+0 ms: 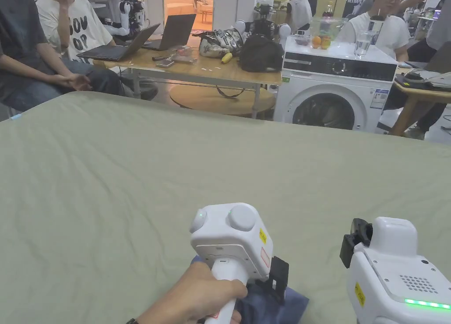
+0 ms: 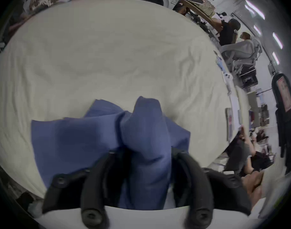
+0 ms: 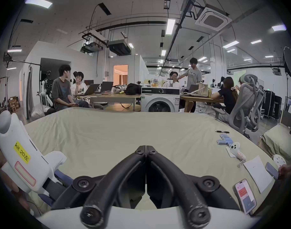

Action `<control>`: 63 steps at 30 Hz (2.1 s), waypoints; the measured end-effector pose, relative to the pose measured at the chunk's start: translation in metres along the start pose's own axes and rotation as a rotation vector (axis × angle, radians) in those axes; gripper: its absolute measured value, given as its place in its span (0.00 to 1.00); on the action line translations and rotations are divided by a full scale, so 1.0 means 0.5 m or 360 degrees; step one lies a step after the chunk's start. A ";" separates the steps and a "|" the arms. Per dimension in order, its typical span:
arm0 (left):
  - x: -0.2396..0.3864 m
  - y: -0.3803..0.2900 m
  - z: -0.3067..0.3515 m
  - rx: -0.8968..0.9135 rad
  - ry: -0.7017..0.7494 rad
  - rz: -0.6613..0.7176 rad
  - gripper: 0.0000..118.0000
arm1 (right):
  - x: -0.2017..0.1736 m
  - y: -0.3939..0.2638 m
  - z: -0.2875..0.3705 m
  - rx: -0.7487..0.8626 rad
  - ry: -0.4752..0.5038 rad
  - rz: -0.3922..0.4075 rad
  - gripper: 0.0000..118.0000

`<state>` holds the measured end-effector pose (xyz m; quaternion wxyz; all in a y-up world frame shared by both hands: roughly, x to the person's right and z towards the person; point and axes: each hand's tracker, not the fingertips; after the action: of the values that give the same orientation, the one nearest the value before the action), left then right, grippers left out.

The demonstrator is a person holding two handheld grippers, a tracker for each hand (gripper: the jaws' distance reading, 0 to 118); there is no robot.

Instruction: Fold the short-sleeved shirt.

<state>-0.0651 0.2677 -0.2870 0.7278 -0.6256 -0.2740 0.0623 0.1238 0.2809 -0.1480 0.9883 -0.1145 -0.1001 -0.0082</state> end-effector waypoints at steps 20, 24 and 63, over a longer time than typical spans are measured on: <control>-0.087 -0.017 -0.064 0.0092 -0.0521 -0.0013 0.00 | -0.013 -0.014 -0.001 -0.0029 0.0011 -0.0019 0.00; -0.111 -0.026 -0.143 0.0078 -0.0549 0.0104 0.00 | -0.008 -0.015 -0.003 -0.0042 0.0004 -0.0022 0.00; -0.191 -0.254 0.219 0.2071 0.0661 -0.0236 0.00 | -0.069 0.039 -0.010 0.0190 0.0017 -0.0092 0.00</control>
<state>-0.2298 0.2954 -0.1901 0.9953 -0.0397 -0.0778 0.0430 0.0916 0.2986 -0.1641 0.9933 -0.0524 -0.0984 -0.0314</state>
